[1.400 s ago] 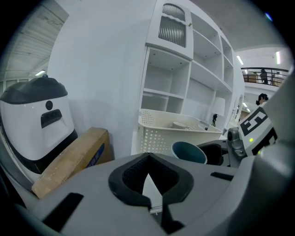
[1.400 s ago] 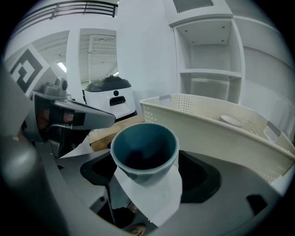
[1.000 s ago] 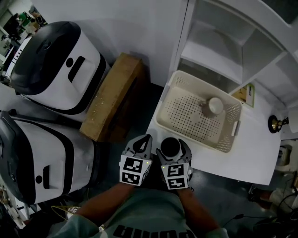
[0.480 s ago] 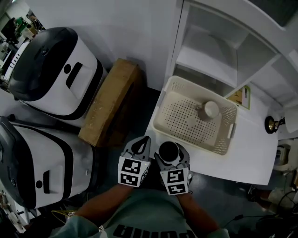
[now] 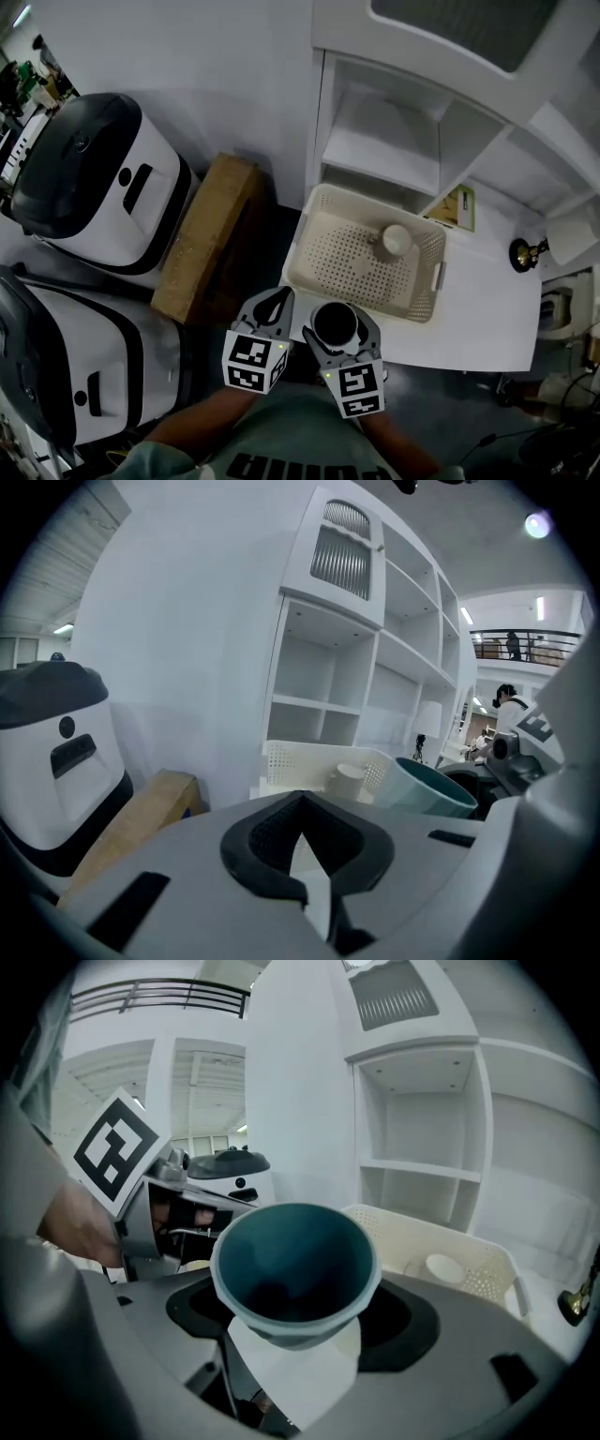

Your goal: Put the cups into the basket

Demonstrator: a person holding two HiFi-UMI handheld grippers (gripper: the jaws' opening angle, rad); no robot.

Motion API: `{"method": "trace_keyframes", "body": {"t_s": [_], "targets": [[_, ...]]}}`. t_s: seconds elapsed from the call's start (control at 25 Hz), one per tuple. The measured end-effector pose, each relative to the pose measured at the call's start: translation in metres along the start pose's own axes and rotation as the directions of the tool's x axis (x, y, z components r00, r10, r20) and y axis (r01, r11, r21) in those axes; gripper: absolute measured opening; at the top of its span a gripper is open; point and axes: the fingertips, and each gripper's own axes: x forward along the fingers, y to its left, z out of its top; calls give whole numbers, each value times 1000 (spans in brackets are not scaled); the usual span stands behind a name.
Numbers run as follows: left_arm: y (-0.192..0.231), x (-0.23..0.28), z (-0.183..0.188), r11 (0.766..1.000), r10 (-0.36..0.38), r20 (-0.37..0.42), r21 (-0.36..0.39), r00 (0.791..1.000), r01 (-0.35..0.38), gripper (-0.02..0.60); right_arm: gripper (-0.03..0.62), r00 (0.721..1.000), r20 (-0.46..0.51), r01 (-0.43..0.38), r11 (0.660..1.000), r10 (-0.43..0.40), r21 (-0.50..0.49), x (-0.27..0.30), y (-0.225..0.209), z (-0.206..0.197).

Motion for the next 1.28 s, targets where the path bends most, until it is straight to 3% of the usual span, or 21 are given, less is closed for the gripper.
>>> {"method": "trace_keyframes", "body": {"t_s": [0.28, 0.68, 0.92, 1.28], "targets": [[-9, 11, 38, 997, -74, 39, 30, 996, 73, 4, 385, 996, 70, 51, 998, -53, 38, -12, -17, 39], [4, 24, 50, 982, -181, 38, 52, 983, 179, 5, 384, 984, 76, 155, 986, -159, 54, -3, -31, 59], [13, 33, 56, 981, -191, 30, 50, 981, 189, 5, 383, 988, 60, 143, 990, -144, 20, 14, -40, 68], [16, 56, 63, 987, -147, 7, 61, 989, 146, 5, 384, 996, 58, 73, 997, -71, -39, 42, -69, 85]]}}
